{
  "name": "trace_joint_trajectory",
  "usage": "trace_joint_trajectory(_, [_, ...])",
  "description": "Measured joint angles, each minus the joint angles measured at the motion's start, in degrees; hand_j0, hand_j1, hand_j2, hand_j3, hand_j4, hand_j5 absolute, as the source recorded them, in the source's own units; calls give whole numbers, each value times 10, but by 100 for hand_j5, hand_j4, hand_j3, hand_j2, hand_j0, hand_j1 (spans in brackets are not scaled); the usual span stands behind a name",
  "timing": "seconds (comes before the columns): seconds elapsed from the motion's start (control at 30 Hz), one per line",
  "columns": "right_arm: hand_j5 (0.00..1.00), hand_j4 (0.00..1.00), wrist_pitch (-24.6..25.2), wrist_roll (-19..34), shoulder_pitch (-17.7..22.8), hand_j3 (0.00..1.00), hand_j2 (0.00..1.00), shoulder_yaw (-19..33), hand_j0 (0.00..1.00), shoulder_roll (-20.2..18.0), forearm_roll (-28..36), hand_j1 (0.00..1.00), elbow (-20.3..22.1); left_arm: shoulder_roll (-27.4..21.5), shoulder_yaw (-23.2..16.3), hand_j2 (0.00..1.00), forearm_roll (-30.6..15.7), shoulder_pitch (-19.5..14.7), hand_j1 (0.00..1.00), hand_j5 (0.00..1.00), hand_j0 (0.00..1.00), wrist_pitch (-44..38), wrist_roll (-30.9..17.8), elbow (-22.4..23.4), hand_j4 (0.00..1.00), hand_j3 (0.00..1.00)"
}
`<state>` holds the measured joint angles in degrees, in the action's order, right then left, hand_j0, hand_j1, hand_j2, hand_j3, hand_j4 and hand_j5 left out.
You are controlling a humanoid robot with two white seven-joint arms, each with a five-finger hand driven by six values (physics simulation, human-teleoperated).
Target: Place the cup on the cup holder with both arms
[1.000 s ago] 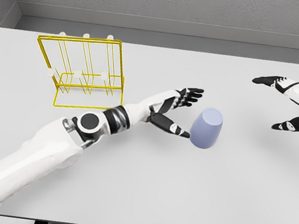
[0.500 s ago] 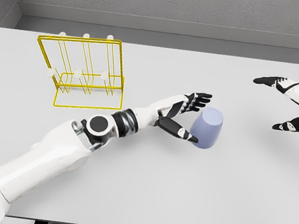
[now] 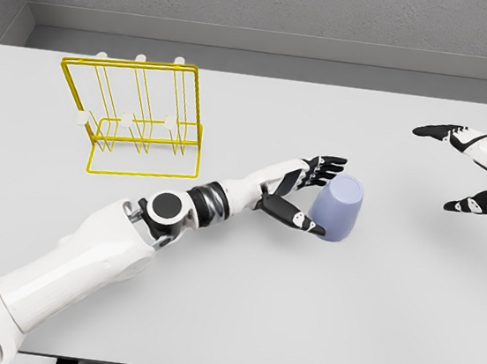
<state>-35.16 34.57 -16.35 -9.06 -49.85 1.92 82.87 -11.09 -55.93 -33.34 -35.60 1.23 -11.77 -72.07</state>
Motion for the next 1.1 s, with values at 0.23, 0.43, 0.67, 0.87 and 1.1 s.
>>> trace_joint_trajectory(0.23, [100, 100, 0, 0, 0, 100, 100, 0, 100, 0, 0, 100, 0, 7, 0, 100, 2, 0, 100, 100, 100, 0, 0, 5, 100, 100])
trace_joint_trajectory(0.43, [100, 100, 0, 0, 0, 100, 100, 1, 100, 0, 0, 100, -1, 18, -1, 100, 10, 0, 100, 100, 100, -4, 0, 12, 100, 100])
trace_joint_trajectory(0.67, [100, 100, 0, 0, 0, 100, 100, 1, 100, 0, 0, 100, -1, 26, -1, 100, 12, 0, 100, 100, 100, -8, 0, 15, 100, 100])
trace_joint_trajectory(0.87, [100, 100, 0, -1, 0, 100, 100, 1, 100, 0, 0, 100, -1, 38, -1, 100, 12, -1, 100, 100, 100, -8, 0, 28, 100, 100])
trace_joint_trajectory(1.1, [100, 100, 0, -1, 0, 100, 100, 1, 100, 0, 0, 100, -1, 46, 0, 67, 11, -1, 67, 67, 67, -6, 1, 37, 67, 67])
